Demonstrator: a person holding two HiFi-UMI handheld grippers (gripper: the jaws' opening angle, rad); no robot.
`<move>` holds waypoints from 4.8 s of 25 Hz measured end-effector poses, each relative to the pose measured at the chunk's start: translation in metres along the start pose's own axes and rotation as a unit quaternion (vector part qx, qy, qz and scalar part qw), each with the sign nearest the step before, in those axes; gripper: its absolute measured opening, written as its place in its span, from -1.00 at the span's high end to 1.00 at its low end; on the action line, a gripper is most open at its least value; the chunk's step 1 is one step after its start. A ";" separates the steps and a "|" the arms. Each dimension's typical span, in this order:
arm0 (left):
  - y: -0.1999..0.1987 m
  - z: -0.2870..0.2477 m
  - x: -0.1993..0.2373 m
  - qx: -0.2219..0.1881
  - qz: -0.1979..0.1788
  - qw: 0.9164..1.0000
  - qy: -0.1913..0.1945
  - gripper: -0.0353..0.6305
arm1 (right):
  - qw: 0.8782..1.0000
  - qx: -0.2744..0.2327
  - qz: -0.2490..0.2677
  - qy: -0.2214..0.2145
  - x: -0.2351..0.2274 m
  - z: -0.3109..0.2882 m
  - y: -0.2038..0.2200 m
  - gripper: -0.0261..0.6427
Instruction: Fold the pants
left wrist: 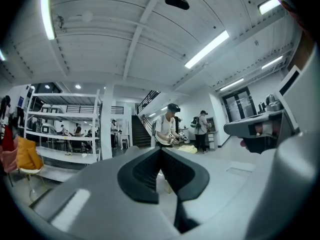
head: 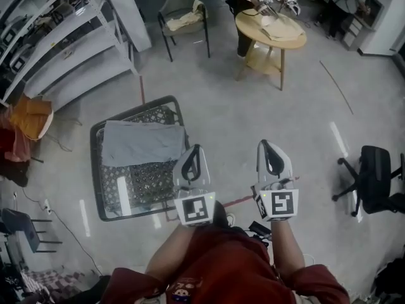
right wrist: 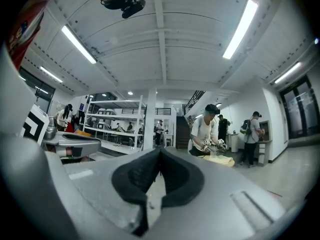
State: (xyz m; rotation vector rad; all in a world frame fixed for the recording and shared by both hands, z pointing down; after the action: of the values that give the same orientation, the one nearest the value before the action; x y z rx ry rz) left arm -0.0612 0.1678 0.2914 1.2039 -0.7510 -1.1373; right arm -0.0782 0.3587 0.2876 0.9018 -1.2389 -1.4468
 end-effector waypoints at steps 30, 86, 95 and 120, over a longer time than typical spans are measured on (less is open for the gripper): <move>0.056 -0.133 0.160 0.062 -0.137 0.945 -0.291 0.88 | 0.926 -0.021 -0.041 -0.374 0.100 -0.341 0.066 0.92; 0.318 -0.028 0.058 0.482 -0.076 0.780 -0.391 0.07 | 0.375 0.007 0.286 -0.882 0.197 -0.274 0.330 0.32; 0.390 -0.011 0.082 0.566 -0.014 0.769 -0.297 -0.16 | 0.215 -0.061 0.436 -0.872 0.223 -0.262 0.428 0.10; 0.398 -0.015 0.033 0.583 -0.013 0.759 -0.289 0.58 | 0.228 -0.078 0.469 -0.849 0.177 -0.253 0.437 0.83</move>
State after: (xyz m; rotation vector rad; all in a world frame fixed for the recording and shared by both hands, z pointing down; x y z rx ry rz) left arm 0.0686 0.1280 0.6675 1.8642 -2.1368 -1.0383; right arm 0.2121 0.1305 0.6744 -2.2173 -2.1030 -0.8242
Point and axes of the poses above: the fingertips, and each gripper's own axes: z backward along the fingers, x to its left, y out of its underside, the point moved 4 cm from there along z, backward along the fingers, and after that the axes turned 10 degrees about -x, right-handed, at the moved point
